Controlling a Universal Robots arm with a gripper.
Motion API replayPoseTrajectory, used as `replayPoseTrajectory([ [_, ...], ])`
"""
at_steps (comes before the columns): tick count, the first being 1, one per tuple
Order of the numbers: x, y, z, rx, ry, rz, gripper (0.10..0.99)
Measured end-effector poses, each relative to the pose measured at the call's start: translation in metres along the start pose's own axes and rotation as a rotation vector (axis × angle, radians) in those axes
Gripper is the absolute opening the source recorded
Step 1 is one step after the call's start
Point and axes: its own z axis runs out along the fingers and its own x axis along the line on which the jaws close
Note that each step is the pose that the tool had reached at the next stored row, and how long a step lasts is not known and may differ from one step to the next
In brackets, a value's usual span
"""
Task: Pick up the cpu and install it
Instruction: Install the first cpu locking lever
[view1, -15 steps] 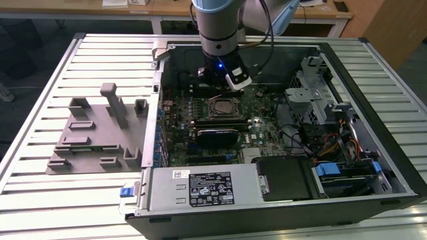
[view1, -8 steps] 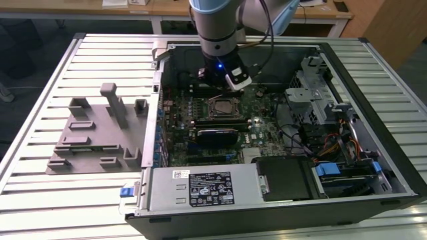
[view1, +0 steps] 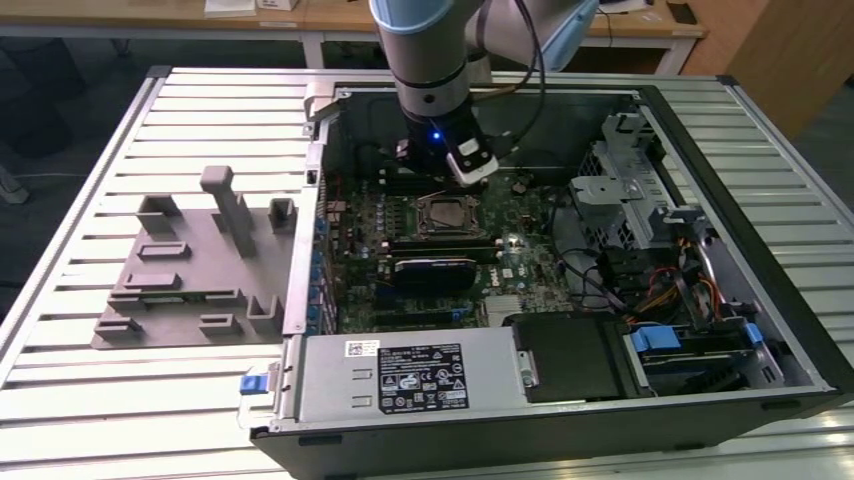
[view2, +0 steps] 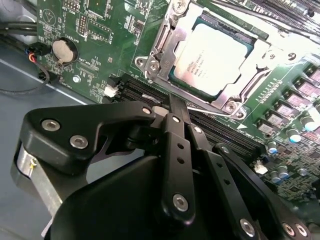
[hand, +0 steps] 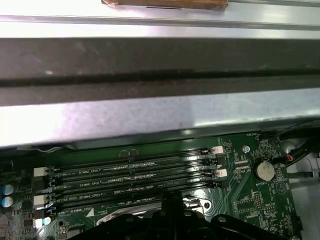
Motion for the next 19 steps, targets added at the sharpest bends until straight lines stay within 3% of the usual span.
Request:
replayPoseTrajectory([
  [19, 0.0027, 0.0083, 0.0083, 0.025, -0.0275, 0.127, 0.106],
])
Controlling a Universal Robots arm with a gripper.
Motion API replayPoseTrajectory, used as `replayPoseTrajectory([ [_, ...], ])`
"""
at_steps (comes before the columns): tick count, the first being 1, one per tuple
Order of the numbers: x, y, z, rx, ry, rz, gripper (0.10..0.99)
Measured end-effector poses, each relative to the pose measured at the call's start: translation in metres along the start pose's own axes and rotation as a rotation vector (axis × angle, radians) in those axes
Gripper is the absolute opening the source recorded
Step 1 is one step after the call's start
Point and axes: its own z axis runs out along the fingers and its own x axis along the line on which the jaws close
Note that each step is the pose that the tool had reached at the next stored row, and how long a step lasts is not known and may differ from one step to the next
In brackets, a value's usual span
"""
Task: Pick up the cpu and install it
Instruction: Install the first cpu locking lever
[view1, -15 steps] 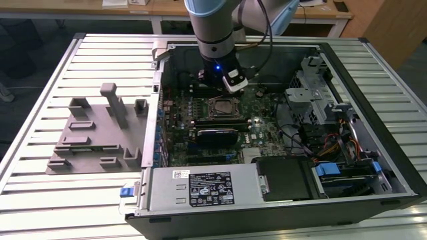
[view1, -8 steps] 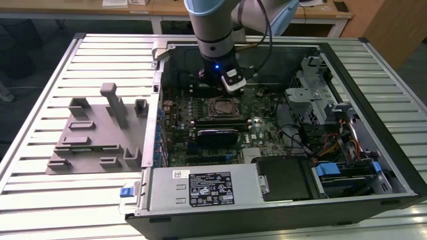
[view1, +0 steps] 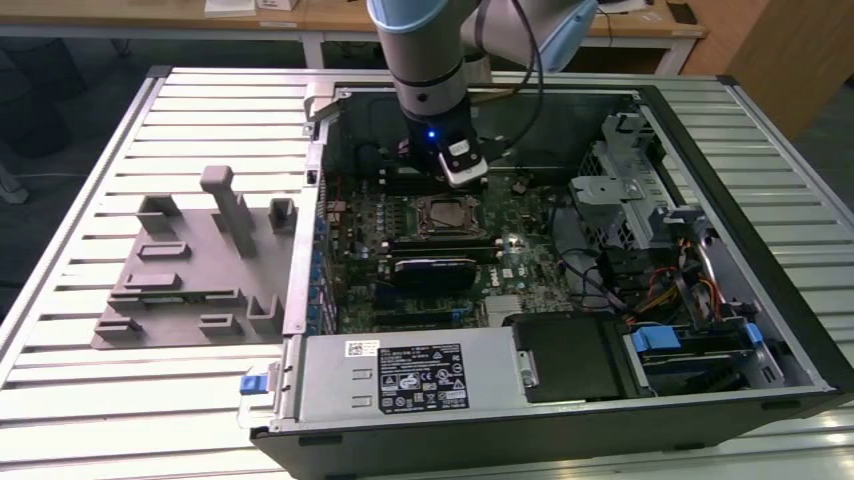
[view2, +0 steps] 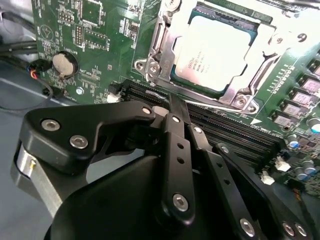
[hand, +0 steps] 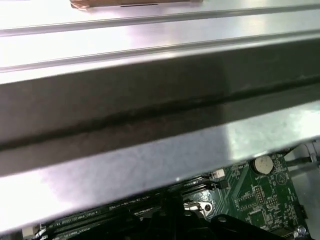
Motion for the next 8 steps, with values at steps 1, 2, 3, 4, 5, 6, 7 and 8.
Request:
replayPoseTrajectory([
  [1, 0.0002, 0.0002, 0.0004, 0.001, -0.0014, 0.006, 0.106],
  [2, 0.0005, 0.0006, 0.0008, 0.002, -0.0027, 0.012, 0.106],
  [3, 0.0008, 0.0010, 0.0011, 0.003, -0.0039, 0.018, 0.106],
  [4, 0.0010, 0.0013, 0.0014, 0.004, -0.0052, 0.024, 0.106],
  [5, 0.0012, 0.0016, 0.0017, 0.006, -0.0066, 0.030, 0.106],
  [6, 0.0014, 0.0019, 0.0021, 0.007, -0.0080, 0.036, 0.106],
  [7, 0.0017, 0.0023, 0.0023, 0.008, -0.0092, 0.042, 0.106],
  [8, 0.0020, 0.0026, 0.0026, 0.009, -0.0104, 0.048, 0.106],
])
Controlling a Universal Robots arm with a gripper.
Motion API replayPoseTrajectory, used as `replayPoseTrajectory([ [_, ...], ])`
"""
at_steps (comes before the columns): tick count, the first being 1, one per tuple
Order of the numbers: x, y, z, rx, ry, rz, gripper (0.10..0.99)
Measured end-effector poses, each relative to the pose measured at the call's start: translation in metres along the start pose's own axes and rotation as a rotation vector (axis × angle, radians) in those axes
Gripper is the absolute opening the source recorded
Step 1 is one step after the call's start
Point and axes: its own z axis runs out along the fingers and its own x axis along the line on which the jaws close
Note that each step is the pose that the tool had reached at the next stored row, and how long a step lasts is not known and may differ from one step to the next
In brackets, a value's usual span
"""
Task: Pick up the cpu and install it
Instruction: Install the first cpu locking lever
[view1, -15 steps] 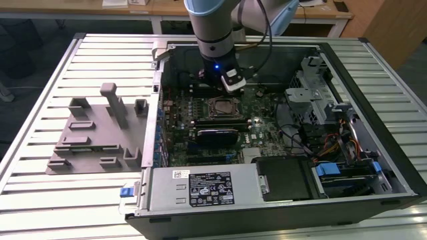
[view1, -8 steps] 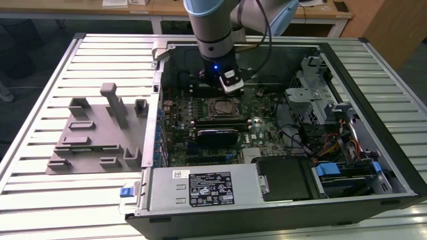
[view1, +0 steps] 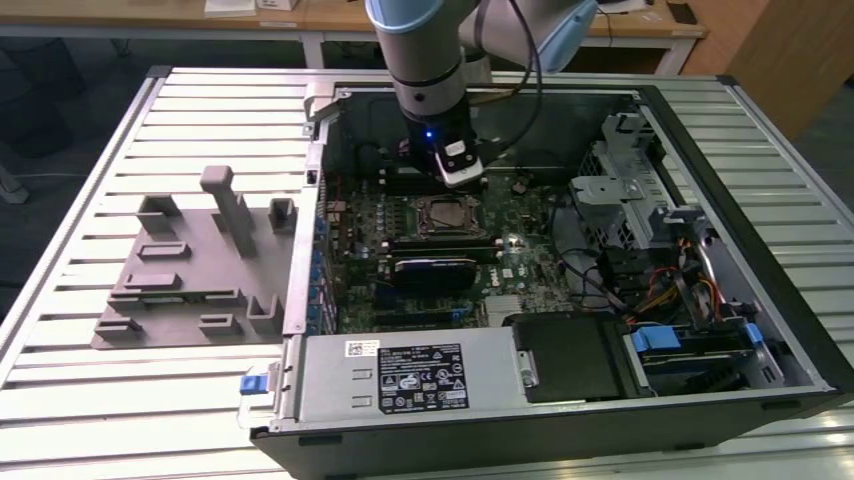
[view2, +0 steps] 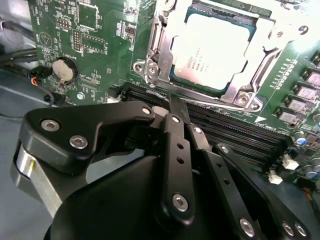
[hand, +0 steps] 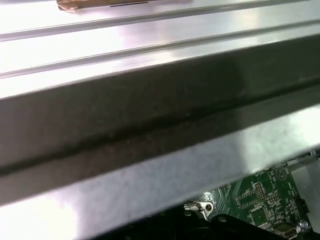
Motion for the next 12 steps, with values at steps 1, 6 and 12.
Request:
replayPoseTrajectory([
  [1, 0.0002, 0.0003, 0.0002, 0.001, -0.0014, 0.007, 0.106],
  [6, 0.0005, 0.0002, 0.0015, 0.008, -0.0085, 0.039, 0.106],
  [12, 0.0008, -0.0003, 0.0032, 0.014, -0.0150, 0.070, 0.106],
])
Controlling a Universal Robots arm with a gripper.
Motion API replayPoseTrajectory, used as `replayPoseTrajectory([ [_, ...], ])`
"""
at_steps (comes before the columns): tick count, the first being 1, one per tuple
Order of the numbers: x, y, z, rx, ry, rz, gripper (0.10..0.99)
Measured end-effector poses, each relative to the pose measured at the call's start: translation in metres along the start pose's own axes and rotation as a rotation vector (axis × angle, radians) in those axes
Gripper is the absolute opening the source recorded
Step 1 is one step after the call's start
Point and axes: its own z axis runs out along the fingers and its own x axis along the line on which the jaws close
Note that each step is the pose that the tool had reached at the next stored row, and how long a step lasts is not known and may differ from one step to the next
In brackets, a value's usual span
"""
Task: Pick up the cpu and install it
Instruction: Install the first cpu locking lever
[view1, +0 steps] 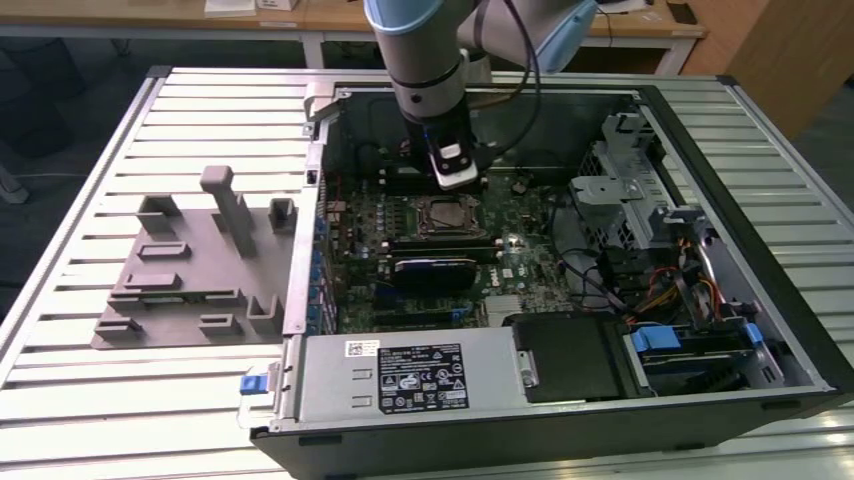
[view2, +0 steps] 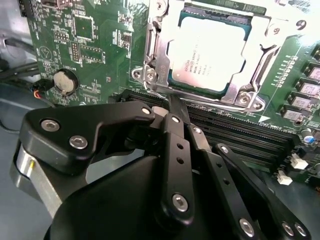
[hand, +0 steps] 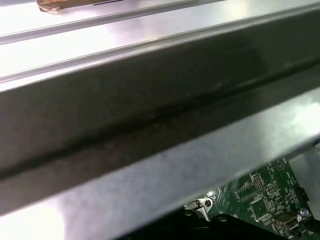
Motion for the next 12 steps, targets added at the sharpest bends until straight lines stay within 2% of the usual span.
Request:
replayPoseTrajectory([
  [5, 0.0002, -0.0002, 0.0011, 0.003, -0.0036, 0.017, 0.106],
  [12, -0.0007, -0.0016, 0.0011, 0.002, -0.0035, 0.019, 0.106],
])
